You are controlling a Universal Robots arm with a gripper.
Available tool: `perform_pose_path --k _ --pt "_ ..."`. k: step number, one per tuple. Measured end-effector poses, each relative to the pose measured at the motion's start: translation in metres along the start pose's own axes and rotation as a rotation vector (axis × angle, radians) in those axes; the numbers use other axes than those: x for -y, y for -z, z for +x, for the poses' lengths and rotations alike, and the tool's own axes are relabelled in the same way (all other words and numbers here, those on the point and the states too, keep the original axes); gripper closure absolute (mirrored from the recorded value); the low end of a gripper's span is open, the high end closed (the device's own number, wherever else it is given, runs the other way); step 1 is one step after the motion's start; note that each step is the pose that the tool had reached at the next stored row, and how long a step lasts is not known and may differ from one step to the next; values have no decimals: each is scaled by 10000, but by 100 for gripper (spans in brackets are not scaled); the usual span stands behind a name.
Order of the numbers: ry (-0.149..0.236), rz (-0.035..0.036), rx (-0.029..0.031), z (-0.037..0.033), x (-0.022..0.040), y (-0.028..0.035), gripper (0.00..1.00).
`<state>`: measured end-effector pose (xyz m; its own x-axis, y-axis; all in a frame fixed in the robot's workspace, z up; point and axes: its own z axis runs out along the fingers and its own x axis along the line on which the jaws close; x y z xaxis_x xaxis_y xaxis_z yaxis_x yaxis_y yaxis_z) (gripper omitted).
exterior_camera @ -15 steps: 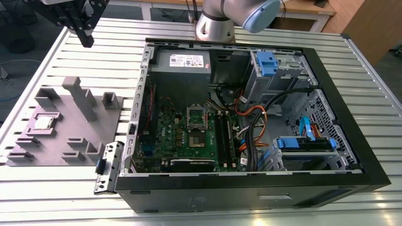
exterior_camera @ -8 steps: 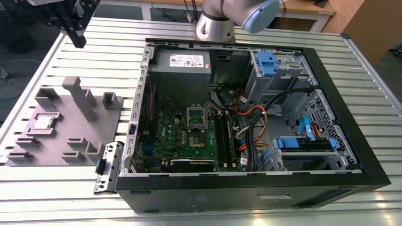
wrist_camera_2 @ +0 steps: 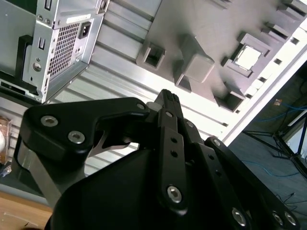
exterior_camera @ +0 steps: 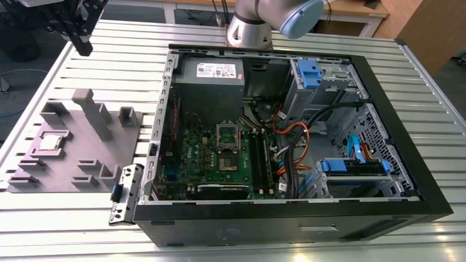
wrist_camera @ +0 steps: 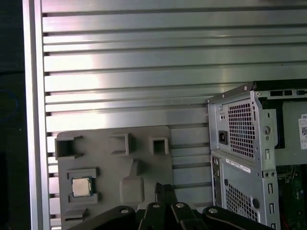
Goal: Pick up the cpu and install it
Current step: 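Reach for the cpu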
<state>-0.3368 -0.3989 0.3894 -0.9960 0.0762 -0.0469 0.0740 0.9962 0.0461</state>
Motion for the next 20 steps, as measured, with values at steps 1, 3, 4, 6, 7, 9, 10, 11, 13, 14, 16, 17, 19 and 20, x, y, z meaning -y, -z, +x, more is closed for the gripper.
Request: perform_pose_path --k 1,3,4,6,7,9,10,11,13,14,16,17,19,20 --pt "0 0 0 5 0 0 89" --pt "-1 0 0 10 1 0 89" --pt "-1 0 0 12 1 0 89" --pt "-1 1 0 18 1 0 89" --pt "-1 0 0 21 2 -1 89" --pt "0 -1 1 27 2 -2 89" --pt "0 0 0 28 2 -2 89" --pt "0 1 0 31 2 -2 89" --pt "-1 0 0 36 3 -3 89" --pt "0 0 0 38 3 -4 89" --pt "-1 0 0 42 3 -5 89" --pt "-1 0 0 45 4 -6 89" --pt "-1 1 -1 50 4 -6 89" --pt "-1 0 0 51 4 -6 89"
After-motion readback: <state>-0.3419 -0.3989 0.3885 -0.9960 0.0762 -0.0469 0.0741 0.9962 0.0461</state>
